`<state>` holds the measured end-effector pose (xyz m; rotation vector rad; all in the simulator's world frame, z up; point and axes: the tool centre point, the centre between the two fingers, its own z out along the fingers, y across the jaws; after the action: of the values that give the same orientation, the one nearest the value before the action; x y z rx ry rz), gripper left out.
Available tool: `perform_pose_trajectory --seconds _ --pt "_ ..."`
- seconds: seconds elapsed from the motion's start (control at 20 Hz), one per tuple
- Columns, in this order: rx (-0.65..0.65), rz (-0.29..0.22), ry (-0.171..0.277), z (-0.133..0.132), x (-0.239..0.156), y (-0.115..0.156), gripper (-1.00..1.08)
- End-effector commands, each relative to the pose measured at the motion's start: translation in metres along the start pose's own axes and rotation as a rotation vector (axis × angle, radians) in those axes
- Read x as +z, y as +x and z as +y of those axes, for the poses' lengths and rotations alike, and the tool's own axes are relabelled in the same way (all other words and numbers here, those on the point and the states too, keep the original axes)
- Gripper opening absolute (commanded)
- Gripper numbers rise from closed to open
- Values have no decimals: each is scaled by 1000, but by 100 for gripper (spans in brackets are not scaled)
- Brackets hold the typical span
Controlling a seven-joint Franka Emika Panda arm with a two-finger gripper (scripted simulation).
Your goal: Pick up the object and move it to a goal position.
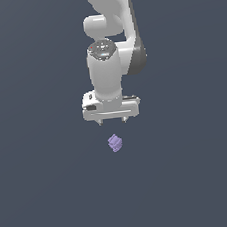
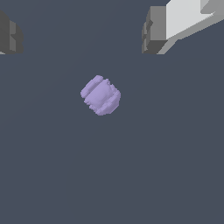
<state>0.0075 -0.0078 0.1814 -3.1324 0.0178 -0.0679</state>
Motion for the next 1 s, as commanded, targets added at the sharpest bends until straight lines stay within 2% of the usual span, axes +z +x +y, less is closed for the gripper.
perform_pose_trajectory --seconds 0.0,0.5,0.95 --pt "0 0 0 0 0 0 100" --pt "48 9 3 11 -2 0 100" --pt "30 8 2 11 0 0 100"
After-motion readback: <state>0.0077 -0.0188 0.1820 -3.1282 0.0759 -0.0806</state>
